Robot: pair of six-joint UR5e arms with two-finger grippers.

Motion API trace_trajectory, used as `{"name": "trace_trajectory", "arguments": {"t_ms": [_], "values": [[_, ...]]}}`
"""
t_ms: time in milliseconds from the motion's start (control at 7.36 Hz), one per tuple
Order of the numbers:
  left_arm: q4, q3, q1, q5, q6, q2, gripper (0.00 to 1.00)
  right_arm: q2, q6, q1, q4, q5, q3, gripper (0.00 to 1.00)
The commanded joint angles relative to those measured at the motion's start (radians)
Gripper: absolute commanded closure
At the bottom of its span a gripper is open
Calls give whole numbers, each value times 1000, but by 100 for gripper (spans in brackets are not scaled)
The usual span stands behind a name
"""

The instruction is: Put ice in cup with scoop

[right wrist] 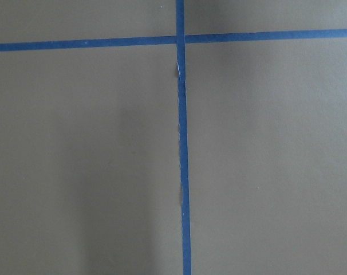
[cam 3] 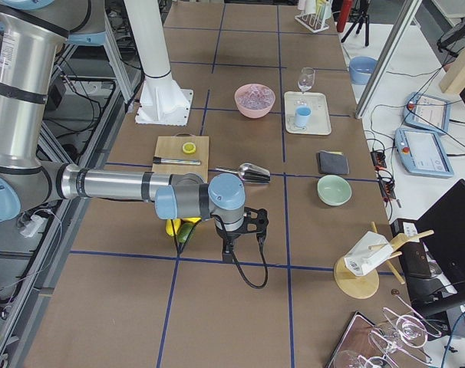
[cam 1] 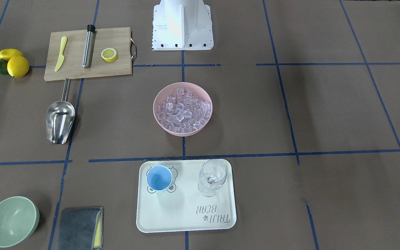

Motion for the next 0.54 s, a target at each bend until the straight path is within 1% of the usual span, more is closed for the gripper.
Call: {"name": "trace_trajectory", "arguments": {"t_ms": [0, 408], "values": [[0, 1, 0, 0, -2, -8, 0, 2, 0, 1, 0, 0, 0, 0], [0, -22, 0, 2, -2, -5, 0, 2, 3, 0, 0, 2, 2, 0]]}}
